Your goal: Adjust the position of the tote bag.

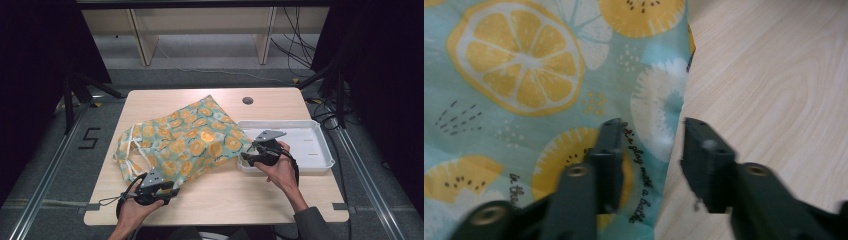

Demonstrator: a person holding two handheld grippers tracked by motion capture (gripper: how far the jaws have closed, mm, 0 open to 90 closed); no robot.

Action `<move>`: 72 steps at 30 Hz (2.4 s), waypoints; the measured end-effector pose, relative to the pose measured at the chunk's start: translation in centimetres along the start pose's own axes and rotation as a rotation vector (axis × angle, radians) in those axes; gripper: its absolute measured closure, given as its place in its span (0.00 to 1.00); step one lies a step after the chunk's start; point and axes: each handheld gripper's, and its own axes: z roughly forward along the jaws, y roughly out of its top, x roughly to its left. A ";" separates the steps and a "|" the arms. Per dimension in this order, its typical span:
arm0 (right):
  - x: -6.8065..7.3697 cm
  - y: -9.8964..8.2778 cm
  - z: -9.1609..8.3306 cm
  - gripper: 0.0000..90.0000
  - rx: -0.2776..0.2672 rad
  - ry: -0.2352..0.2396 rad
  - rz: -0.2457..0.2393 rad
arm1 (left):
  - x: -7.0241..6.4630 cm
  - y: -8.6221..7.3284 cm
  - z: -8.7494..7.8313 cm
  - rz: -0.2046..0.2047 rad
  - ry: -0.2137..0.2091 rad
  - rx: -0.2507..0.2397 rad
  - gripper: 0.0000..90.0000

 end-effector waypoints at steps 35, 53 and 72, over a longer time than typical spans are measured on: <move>-3.6 4.0 4.4 0.95 -0.044 -0.120 -0.164 | -6.3 4.3 5.1 0.168 -0.203 -0.001 1.00; -0.9 4.6 -0.7 0.66 -0.115 -0.074 -0.149 | -8.3 6.3 7.1 0.165 -0.230 -0.001 1.00; 2.1 1.3 -3.4 0.67 -0.063 0.016 -0.170 | -10.2 8.3 8.4 0.138 -0.294 -0.013 0.84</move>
